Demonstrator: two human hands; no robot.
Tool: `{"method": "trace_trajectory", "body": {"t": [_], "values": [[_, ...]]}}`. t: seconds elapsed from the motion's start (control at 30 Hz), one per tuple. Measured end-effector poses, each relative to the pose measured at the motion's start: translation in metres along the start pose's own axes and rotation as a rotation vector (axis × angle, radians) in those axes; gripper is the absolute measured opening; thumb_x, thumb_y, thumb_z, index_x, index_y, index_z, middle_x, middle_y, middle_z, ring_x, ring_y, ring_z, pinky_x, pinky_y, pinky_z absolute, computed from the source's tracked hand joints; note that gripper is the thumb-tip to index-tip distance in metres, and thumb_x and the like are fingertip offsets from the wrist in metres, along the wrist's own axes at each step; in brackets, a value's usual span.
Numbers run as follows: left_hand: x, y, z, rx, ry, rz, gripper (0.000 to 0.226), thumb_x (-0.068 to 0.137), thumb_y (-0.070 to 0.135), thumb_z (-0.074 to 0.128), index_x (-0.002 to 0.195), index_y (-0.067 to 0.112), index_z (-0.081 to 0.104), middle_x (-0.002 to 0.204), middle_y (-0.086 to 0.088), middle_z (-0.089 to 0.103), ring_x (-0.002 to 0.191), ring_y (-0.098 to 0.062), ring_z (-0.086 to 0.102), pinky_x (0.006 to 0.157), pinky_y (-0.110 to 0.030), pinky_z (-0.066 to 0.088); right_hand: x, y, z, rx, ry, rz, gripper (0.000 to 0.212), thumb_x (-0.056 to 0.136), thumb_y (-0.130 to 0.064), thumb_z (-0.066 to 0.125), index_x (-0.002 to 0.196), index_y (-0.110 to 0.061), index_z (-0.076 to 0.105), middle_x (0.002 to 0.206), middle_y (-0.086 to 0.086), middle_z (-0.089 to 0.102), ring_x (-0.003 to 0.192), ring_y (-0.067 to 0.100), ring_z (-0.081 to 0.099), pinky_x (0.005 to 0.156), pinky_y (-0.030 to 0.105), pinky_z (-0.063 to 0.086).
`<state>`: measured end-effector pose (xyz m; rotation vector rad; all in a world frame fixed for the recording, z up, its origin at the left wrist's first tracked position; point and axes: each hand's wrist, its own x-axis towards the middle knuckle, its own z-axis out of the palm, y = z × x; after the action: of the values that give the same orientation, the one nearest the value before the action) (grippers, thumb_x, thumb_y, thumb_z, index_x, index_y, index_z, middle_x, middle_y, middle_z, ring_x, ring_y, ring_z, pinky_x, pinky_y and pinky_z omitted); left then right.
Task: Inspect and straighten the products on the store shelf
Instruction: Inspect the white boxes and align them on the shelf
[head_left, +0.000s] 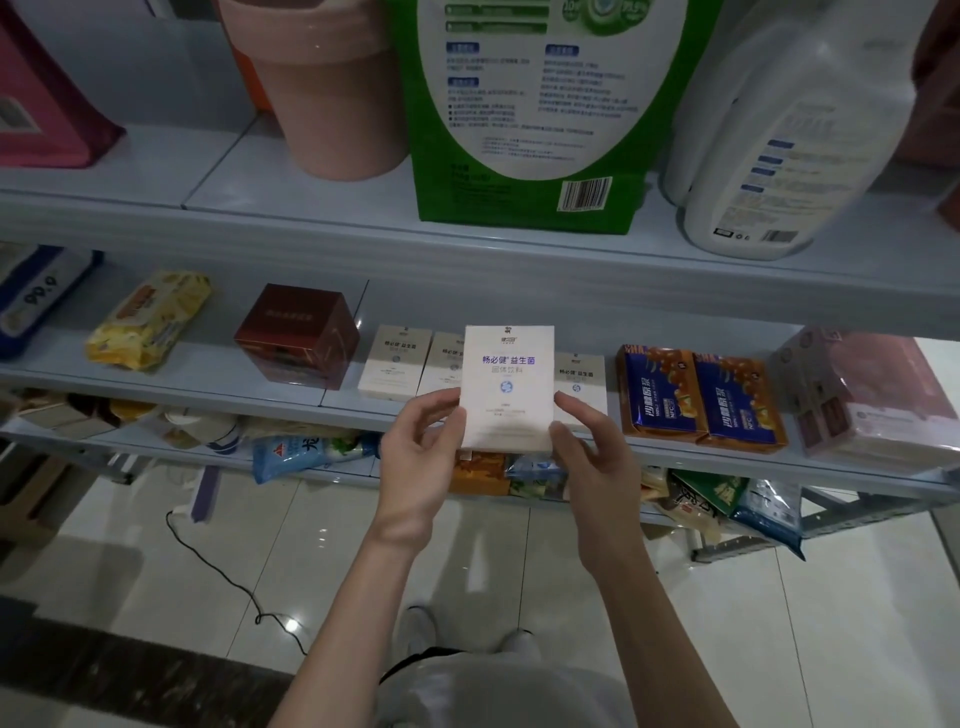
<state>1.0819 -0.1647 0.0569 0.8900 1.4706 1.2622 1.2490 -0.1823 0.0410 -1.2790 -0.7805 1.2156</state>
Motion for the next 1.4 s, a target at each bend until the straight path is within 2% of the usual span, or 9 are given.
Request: {"method": "trace_trajectory", "body": {"t": [0.13,0.27,0.53,0.73,0.87,1.0,1.07,1.27,1.4], "values": [[0.001,0.006,0.003,-0.009,-0.021,-0.045,0.023,0.1,0.018,0.064,0.12,0.026,0.072,0.115,0.009,0.074,0.109,-0.019,0.07,0.096,-0.056,0.056,0.003,-0.005,0.001,0.057,0.071,0.022,0.021,0.098,-0.017,0.067,0.118,-0.022,0.074,0.122,-0.012,0.072,0.115,0.012,0.069,0.08,0.029,0.063],[0.0,0.011,0.006,-0.034,-0.015,-0.04,0.018,0.1,0.021,0.064,0.116,0.021,0.071,0.117,0.003,0.074,0.113,-0.023,0.069,0.097,-0.064,0.052,0.007,-0.004,0.003,0.055,0.108,0.019,0.02,0.099,-0.018,0.066,0.117,-0.021,0.075,0.123,-0.007,0.073,0.117,0.014,0.068,0.089,0.036,0.062],[-0.003,0.021,0.007,-0.072,-0.08,-0.031,0.022,0.103,0.013,0.057,0.111,0.029,0.07,0.114,0.009,0.071,0.11,-0.022,0.07,0.092,-0.048,0.059,0.006,-0.01,0.01,0.118,0.099,0.049,0.024,0.103,-0.022,0.058,0.124,-0.024,0.07,0.121,-0.009,0.07,0.108,0.008,0.071,0.084,0.027,0.061],[0.001,0.019,0.006,-0.081,-0.084,-0.032,0.023,0.104,0.014,0.055,0.122,0.017,0.069,0.118,0.005,0.071,0.111,-0.018,0.069,0.091,-0.029,0.059,0.004,-0.012,0.012,0.101,0.104,0.054,0.023,0.102,-0.022,0.059,0.123,-0.028,0.07,0.124,-0.006,0.068,0.113,0.019,0.069,0.082,0.025,0.061],[0.005,0.015,0.007,-0.102,-0.047,-0.106,0.02,0.107,0.021,0.051,0.118,0.022,0.068,0.124,-0.004,0.07,0.112,-0.022,0.069,0.072,-0.015,0.055,0.004,-0.013,0.012,0.028,0.07,0.005,0.021,0.1,-0.023,0.064,0.115,-0.034,0.073,0.127,-0.004,0.067,0.115,0.019,0.067,0.082,0.023,0.059],[0.01,0.008,0.005,-0.101,-0.017,-0.14,0.022,0.106,0.017,0.052,0.121,0.015,0.068,0.125,-0.006,0.071,0.112,-0.022,0.068,0.082,-0.035,0.058,0.004,-0.012,0.014,-0.005,0.032,-0.024,0.019,0.094,-0.031,0.069,0.113,-0.033,0.076,0.129,-0.005,0.067,0.118,0.014,0.065,0.086,0.026,0.059],[0.011,0.006,0.003,-0.081,-0.018,-0.128,0.023,0.104,0.013,0.054,0.121,0.017,0.07,0.122,-0.002,0.072,0.116,-0.022,0.067,0.087,-0.035,0.057,0.004,-0.011,0.015,0.006,0.054,0.001,0.022,0.092,-0.036,0.069,0.111,-0.025,0.075,0.124,-0.006,0.071,0.117,0.014,0.066,0.084,0.025,0.059],[0.006,0.006,0.002,-0.135,-0.095,-0.073,0.025,0.098,0.015,0.064,0.123,0.013,0.068,0.122,-0.008,0.071,0.117,-0.032,0.066,0.1,-0.058,0.053,0.006,-0.002,0.009,-0.069,0.073,0.02,0.023,0.099,-0.016,0.067,0.116,-0.031,0.062,0.122,-0.01,0.068,0.108,0.006,0.069,0.077,0.023,0.059],[0.003,0.011,0.003,-0.156,-0.177,-0.085,0.038,0.096,0.026,0.064,0.133,0.017,0.063,0.126,-0.006,0.07,0.12,-0.032,0.065,0.092,-0.053,0.055,0.005,0.001,0.007,-0.059,-0.034,0.053,0.031,0.103,-0.012,0.059,0.125,-0.032,0.067,0.129,-0.009,0.066,0.118,0.012,0.066,0.087,0.036,0.062]]}}
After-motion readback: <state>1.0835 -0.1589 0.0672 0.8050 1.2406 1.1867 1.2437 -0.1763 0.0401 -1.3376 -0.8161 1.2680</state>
